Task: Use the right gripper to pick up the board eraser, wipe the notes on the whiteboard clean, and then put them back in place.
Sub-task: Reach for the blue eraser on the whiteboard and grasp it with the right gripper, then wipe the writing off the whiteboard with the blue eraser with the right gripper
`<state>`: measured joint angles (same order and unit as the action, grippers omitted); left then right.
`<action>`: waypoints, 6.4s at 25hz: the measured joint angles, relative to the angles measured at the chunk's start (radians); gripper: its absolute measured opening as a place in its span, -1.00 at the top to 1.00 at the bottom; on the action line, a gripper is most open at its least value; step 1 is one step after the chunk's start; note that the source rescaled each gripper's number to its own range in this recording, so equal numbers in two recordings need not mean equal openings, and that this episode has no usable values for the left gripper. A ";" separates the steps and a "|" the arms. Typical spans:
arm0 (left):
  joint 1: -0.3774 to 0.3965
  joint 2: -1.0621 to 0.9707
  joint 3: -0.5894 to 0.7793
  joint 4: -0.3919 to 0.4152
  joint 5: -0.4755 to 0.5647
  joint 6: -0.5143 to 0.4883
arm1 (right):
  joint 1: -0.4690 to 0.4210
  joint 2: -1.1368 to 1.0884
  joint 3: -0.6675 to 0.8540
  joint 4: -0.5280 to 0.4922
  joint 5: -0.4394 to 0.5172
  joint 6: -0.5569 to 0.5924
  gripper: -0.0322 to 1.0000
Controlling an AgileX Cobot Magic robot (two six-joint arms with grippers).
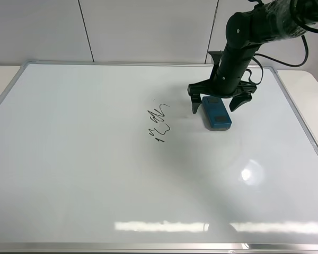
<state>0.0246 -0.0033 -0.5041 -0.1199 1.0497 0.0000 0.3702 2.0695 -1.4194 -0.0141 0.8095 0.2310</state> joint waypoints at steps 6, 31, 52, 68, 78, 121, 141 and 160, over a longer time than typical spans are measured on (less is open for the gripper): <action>0.000 0.000 0.000 0.000 0.000 0.000 | 0.000 0.000 0.000 -0.033 0.002 0.016 -1.00; 0.000 0.000 0.000 0.000 0.000 0.000 | 0.000 0.034 0.000 0.014 -0.023 0.001 -1.00; 0.000 0.000 0.000 0.000 0.000 0.000 | 0.000 0.034 0.000 -0.025 -0.004 0.065 0.91; 0.000 0.000 0.000 0.000 0.000 0.000 | 0.019 -0.072 -0.059 0.037 0.016 0.030 0.91; 0.000 0.000 0.000 0.000 0.000 0.000 | 0.197 -0.073 -0.115 0.054 0.031 -0.129 0.91; 0.000 0.000 0.000 0.000 0.000 0.000 | 0.418 0.137 -0.125 -0.017 -0.076 -0.196 0.91; 0.000 0.000 0.000 0.000 0.000 0.000 | 0.137 0.135 -0.133 0.024 -0.043 -0.180 0.91; 0.000 0.000 0.000 0.000 0.000 0.000 | 0.251 0.140 -0.133 0.107 -0.119 -0.183 0.91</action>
<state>0.0246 -0.0033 -0.5041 -0.1199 1.0497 0.0000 0.6209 2.2095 -1.5528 0.0931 0.6905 0.0477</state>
